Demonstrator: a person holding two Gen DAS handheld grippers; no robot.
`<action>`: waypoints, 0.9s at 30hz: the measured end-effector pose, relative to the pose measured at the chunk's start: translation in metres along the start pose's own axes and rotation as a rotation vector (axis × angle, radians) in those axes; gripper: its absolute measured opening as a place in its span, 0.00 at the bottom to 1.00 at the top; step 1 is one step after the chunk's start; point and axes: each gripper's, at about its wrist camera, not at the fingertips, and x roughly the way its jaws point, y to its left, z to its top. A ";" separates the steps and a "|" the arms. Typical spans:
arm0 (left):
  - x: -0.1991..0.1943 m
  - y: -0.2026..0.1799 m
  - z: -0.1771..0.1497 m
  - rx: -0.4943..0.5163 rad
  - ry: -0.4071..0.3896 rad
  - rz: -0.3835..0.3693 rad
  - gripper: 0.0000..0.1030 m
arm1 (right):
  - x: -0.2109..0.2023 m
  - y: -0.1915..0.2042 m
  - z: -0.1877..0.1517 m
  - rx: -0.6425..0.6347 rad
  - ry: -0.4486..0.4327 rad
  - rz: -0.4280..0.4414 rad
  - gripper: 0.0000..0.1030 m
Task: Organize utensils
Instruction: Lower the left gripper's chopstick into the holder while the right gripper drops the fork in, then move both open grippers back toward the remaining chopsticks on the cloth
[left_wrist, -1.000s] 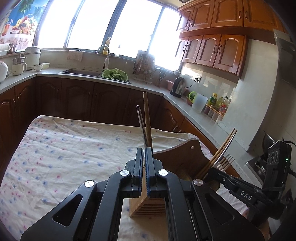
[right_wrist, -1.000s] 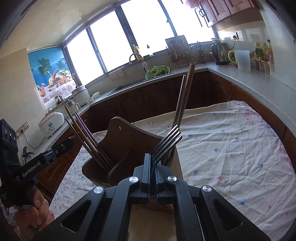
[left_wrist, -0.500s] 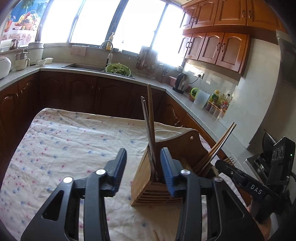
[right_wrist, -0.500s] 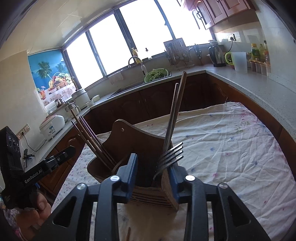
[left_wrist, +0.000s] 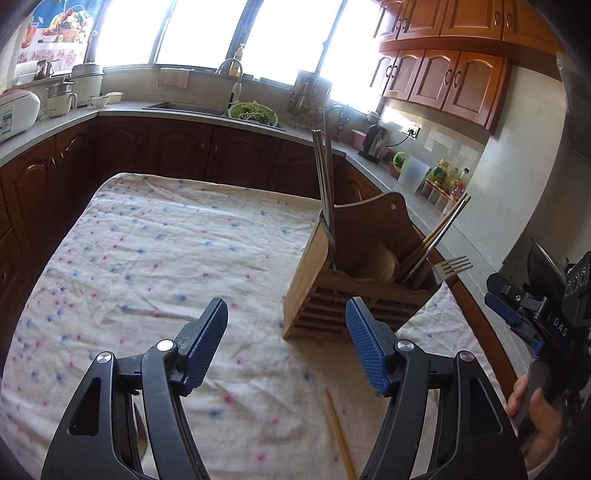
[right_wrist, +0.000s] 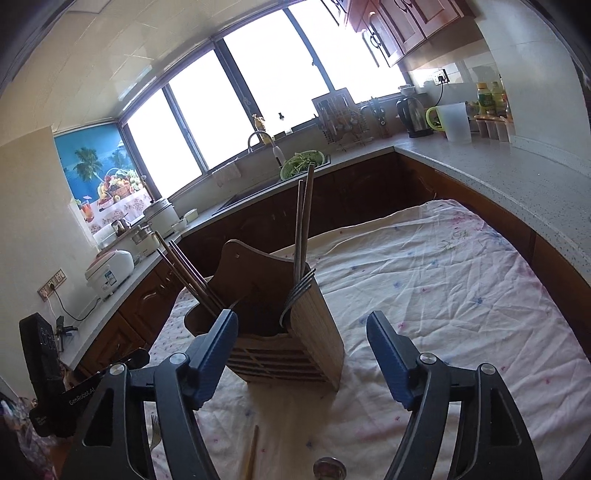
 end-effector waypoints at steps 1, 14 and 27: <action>-0.002 0.000 -0.005 0.001 0.010 0.002 0.66 | -0.005 -0.002 -0.003 0.002 0.000 0.000 0.74; -0.022 -0.014 -0.061 0.028 0.141 -0.005 0.68 | -0.064 -0.028 -0.057 0.034 0.028 -0.062 0.74; -0.023 -0.033 -0.095 0.075 0.210 -0.021 0.67 | -0.085 -0.047 -0.095 0.053 0.079 -0.130 0.74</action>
